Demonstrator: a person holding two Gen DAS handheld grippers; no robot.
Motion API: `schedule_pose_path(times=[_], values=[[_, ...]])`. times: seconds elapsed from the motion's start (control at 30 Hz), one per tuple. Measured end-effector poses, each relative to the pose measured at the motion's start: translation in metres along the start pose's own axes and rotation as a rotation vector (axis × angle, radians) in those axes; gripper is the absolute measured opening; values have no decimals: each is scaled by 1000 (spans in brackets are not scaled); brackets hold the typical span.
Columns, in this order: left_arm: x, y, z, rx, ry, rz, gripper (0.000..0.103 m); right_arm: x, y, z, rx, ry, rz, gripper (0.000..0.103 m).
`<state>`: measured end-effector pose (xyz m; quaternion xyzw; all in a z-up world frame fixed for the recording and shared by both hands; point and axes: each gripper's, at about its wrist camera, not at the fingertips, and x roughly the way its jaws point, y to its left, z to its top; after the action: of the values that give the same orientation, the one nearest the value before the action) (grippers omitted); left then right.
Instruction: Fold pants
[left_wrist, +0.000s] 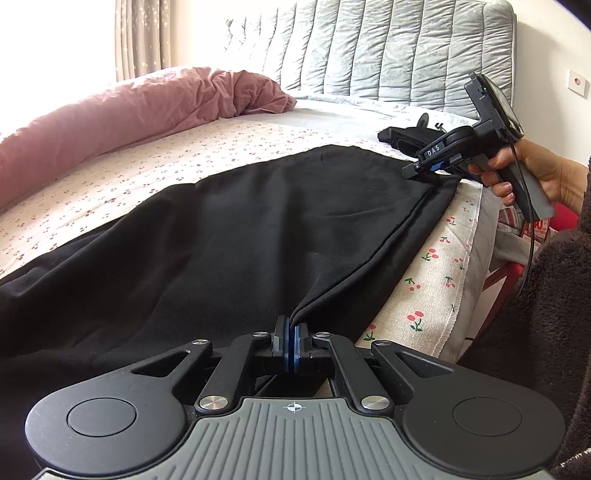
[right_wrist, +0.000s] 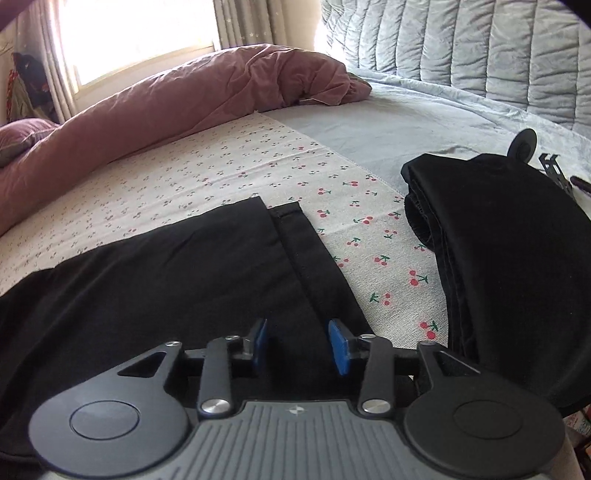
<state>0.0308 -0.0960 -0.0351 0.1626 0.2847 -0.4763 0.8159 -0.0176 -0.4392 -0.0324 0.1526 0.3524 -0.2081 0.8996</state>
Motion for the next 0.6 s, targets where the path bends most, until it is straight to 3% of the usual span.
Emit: schedule_pose_path(times=[0.07, 0.27, 0.6], values=[[0, 0, 1, 0, -2, 0, 0, -3, 7, -3, -49, 3, 13, 7], [-1, -5, 2, 29, -9, -1, 0, -12, 1, -6, -23, -11, -40, 4], [2, -17, 7, 41, -7, -76, 0, -24, -20, -9, -8, 12, -118, 3]])
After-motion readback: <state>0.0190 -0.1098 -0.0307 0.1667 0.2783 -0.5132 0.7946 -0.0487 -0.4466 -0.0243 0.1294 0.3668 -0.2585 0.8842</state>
